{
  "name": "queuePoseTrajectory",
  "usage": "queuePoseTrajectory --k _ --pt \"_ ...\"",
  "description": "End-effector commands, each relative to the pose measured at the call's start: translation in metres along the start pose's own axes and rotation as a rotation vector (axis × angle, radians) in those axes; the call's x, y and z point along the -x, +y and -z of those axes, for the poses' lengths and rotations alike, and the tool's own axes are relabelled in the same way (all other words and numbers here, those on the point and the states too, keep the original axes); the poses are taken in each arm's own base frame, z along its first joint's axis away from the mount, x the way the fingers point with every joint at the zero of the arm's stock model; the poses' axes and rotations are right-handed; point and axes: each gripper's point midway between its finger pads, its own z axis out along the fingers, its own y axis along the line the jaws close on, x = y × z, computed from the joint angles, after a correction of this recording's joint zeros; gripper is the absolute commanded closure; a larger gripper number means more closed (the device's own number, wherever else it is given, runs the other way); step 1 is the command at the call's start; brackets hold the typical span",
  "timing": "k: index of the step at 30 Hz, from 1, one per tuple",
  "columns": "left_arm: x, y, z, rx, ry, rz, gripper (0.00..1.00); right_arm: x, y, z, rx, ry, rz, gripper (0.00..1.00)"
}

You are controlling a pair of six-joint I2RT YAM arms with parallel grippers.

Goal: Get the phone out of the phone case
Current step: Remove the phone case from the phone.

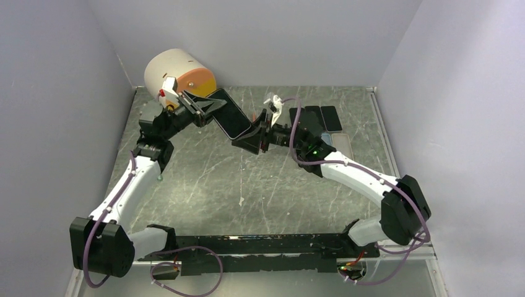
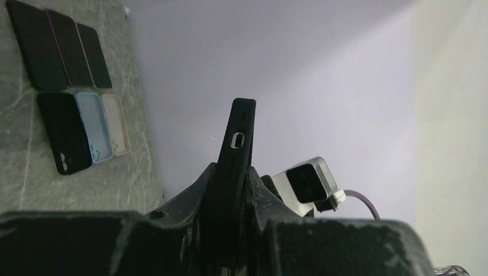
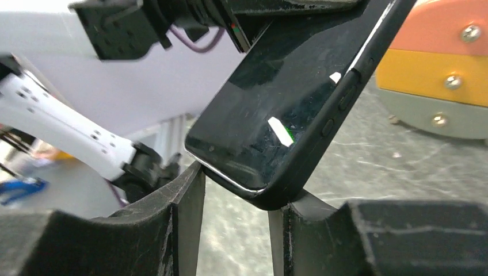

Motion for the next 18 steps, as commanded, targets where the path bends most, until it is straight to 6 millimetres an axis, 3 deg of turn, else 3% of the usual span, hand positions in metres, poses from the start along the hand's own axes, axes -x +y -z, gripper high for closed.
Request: queuePoseTrajectory --k 1,5,9,18 --pt "-0.023 0.010 -0.003 0.084 0.122 0.106 0.97 0.009 -0.015 -0.003 -0.051 0.032 0.398 0.91" --pt "-0.024 0.006 -0.002 0.074 0.128 0.085 0.98 0.015 -0.031 0.001 -0.141 0.020 0.461 0.95" --pt "-0.020 0.001 0.001 0.065 0.110 0.016 0.97 0.011 -0.033 0.004 -0.147 0.052 0.450 0.95" --pt "-0.001 -0.010 0.009 -0.033 0.130 -0.195 0.98 -0.008 -0.009 0.042 -0.020 0.146 0.322 0.67"
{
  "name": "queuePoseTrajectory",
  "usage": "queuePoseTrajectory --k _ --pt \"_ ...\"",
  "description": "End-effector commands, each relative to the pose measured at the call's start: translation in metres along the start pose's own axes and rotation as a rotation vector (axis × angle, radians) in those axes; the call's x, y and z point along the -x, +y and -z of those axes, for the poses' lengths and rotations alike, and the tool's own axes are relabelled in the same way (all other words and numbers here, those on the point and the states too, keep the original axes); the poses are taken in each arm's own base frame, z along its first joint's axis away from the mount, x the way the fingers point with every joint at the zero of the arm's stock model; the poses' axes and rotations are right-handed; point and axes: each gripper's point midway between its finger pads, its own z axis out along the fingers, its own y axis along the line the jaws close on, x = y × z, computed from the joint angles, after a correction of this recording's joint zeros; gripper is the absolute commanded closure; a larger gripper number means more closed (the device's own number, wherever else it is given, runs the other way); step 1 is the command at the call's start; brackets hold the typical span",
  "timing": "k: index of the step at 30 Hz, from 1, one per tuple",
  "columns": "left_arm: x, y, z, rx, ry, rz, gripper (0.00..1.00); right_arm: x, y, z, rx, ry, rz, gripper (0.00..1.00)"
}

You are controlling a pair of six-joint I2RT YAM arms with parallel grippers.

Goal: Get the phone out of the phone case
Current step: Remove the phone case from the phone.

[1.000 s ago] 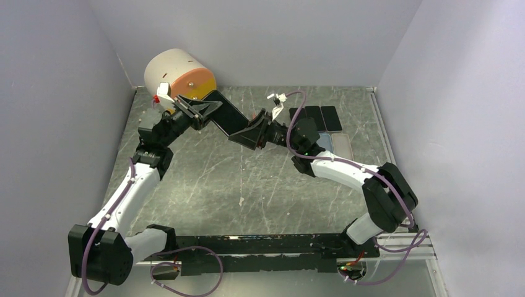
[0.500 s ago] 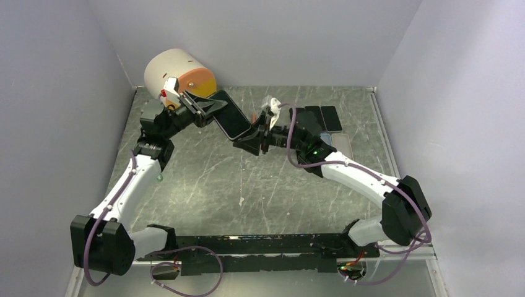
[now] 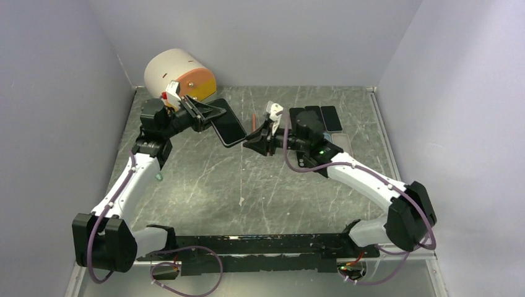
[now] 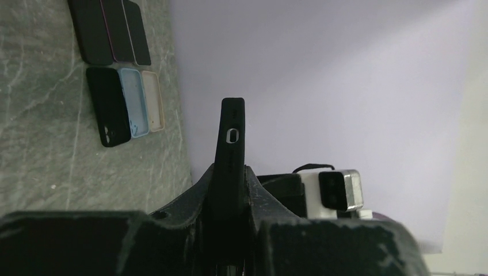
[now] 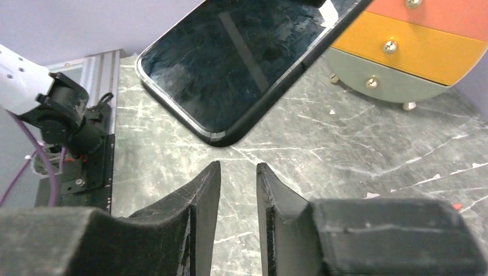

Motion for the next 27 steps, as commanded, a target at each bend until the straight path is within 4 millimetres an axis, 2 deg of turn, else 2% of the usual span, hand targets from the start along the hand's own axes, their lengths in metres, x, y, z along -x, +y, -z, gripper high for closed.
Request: queuePoseTrajectory --k 1,6,10,18,27 --pt "-0.001 -0.045 0.011 -0.162 0.060 -0.250 0.97 0.030 0.021 0.029 0.112 -0.056 0.004 0.63" --pt "-0.011 -0.059 0.015 -0.222 0.143 -0.395 0.97 0.041 0.043 0.037 0.237 -0.046 -0.030 0.47" --pt "-0.018 -0.066 0.019 -0.250 0.191 -0.466 0.97 0.051 0.048 0.034 0.288 -0.053 -0.048 0.43" --pt "-0.030 -0.073 0.027 -0.295 0.252 -0.493 0.97 0.065 0.053 0.025 0.377 -0.072 -0.073 0.44" --pt "-0.037 -0.080 0.032 -0.323 0.283 -0.523 0.97 0.065 0.053 0.013 0.423 -0.063 -0.109 0.50"
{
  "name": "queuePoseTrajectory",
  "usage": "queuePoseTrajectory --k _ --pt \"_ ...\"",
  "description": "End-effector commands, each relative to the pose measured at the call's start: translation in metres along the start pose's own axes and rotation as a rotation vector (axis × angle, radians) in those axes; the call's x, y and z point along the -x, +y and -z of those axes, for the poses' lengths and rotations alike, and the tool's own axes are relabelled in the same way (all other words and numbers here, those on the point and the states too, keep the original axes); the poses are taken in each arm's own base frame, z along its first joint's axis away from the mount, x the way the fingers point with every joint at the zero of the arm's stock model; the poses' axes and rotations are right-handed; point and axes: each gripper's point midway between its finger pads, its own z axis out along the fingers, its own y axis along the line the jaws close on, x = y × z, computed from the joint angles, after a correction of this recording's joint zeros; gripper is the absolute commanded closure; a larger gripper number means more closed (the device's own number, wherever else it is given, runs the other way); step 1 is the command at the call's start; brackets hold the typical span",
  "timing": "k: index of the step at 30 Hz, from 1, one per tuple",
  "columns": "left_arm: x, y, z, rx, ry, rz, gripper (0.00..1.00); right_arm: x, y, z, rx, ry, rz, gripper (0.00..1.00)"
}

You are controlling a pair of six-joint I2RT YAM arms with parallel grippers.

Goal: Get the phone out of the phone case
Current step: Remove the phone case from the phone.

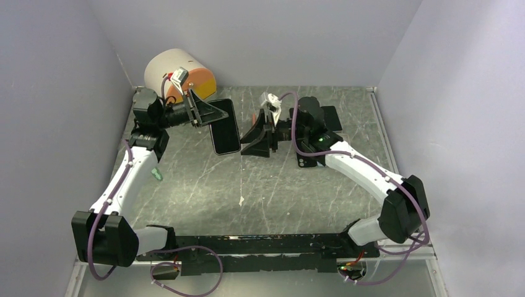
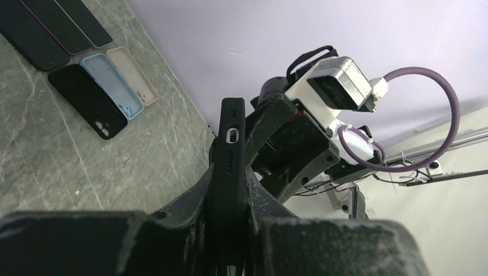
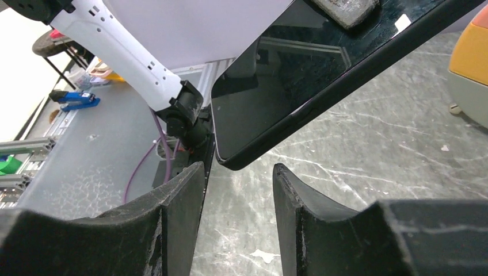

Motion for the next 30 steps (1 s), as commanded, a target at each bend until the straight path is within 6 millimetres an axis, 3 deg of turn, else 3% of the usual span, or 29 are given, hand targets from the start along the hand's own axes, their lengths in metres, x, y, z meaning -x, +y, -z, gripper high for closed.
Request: queuePoseTrajectory --k 1,13,22,26,30 --pt "0.008 -0.043 0.003 -0.097 0.004 -0.161 0.98 0.026 0.010 -0.006 0.069 -0.043 0.051 0.51" --pt "0.004 -0.047 0.000 -0.128 0.032 -0.144 0.98 0.017 -0.002 -0.015 0.094 -0.017 0.022 0.66" --pt "0.003 -0.055 0.000 -0.161 0.061 -0.131 0.97 0.005 -0.018 -0.017 0.066 0.044 0.114 0.99" --pt "0.002 -0.056 -0.001 -0.175 0.079 -0.097 0.98 -0.006 -0.038 -0.014 -0.018 0.111 0.183 1.00" --pt "0.002 -0.058 0.000 -0.166 0.071 -0.117 0.98 -0.008 -0.045 -0.012 -0.044 0.145 0.198 1.00"
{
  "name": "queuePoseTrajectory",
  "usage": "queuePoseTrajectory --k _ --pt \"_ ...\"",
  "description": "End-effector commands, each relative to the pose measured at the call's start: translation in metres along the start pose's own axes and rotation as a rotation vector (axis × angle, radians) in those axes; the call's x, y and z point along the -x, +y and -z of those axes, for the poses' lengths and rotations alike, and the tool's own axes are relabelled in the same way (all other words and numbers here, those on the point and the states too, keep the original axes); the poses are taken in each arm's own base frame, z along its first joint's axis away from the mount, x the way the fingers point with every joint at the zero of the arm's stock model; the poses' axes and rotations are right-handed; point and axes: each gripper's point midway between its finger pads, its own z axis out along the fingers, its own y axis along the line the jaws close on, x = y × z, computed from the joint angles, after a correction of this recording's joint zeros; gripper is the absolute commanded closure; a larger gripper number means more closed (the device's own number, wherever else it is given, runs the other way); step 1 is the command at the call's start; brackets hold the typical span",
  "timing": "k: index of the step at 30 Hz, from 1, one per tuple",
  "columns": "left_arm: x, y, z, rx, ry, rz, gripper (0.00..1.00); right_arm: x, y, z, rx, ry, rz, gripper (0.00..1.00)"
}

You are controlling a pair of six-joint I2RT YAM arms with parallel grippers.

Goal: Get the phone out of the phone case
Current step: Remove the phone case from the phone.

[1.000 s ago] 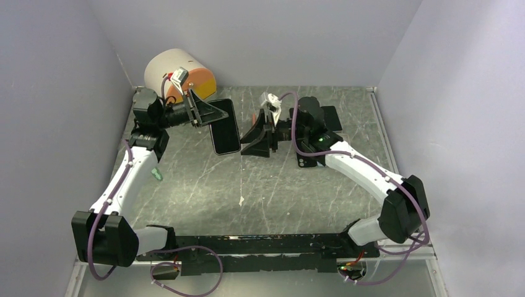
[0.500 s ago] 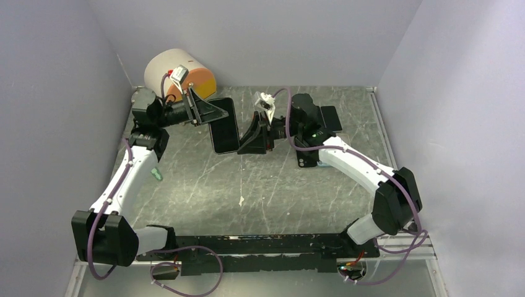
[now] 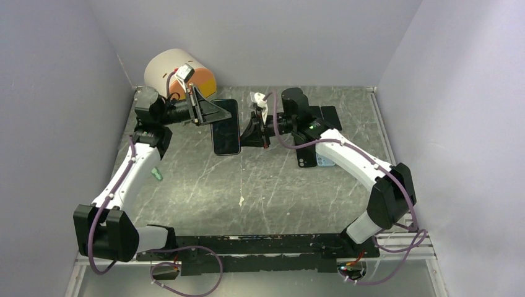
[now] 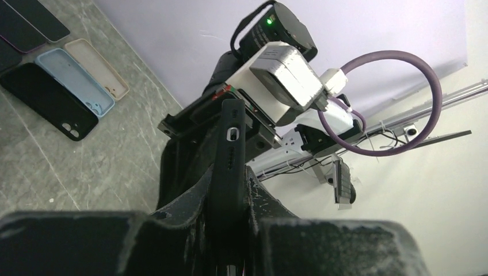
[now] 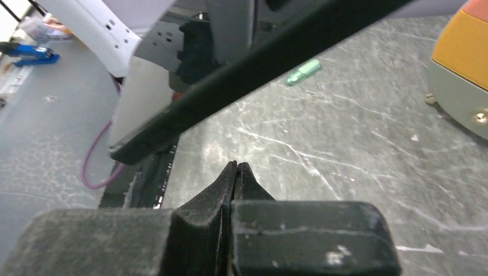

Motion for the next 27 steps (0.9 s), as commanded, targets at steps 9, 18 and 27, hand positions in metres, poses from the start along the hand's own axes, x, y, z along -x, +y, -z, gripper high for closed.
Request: queuePoseTrajectory --k 9,18,27 --pt "0.010 -0.017 0.004 0.058 -0.056 -0.168 0.97 0.008 0.016 0.010 0.009 -0.021 0.042 0.81" --pt "0.010 -0.014 0.004 0.057 -0.073 -0.183 0.97 0.039 0.049 0.015 0.094 -0.140 0.011 0.56" --pt "0.008 -0.023 0.005 0.037 -0.075 -0.195 0.98 0.047 0.044 0.008 0.119 -0.146 -0.009 0.58"
